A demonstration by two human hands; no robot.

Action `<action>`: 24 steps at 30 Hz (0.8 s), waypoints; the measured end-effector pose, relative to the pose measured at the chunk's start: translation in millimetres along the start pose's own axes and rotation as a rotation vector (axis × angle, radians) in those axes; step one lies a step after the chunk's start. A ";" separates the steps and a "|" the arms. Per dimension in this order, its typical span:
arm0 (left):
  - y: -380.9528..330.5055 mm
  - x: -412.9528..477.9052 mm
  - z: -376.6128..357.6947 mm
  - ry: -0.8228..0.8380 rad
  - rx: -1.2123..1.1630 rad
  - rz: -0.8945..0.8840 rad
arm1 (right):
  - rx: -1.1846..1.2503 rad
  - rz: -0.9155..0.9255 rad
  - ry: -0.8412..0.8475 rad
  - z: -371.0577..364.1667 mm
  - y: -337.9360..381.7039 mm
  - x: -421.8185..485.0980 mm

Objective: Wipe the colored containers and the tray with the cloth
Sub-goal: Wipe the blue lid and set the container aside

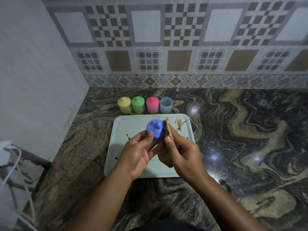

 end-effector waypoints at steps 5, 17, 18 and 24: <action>0.5 -5.2 -7.7 -0.030 0.176 -0.085 | -0.417 0.289 0.049 0.6 3.3 0.0; 1.7 -13.9 -28.6 -0.023 0.218 -0.221 | -0.361 0.143 0.135 14.7 34.5 17.2; 0.8 -15.8 -30.0 0.007 0.215 -0.239 | -0.361 0.143 0.139 13.9 35.0 16.6; 1.5 -23.3 -31.3 0.058 0.401 -0.316 | -0.307 0.177 0.109 13.1 43.2 15.9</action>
Point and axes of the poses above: each hand's wrist, its own x-axis towards the middle knuckle, its own z-axis out of the back of the hand, y = z × x, the point moved 1 cm from there along x, towards the middle knuckle, and after that the axes turned 13 degrees about z, right-handed, at the moved point
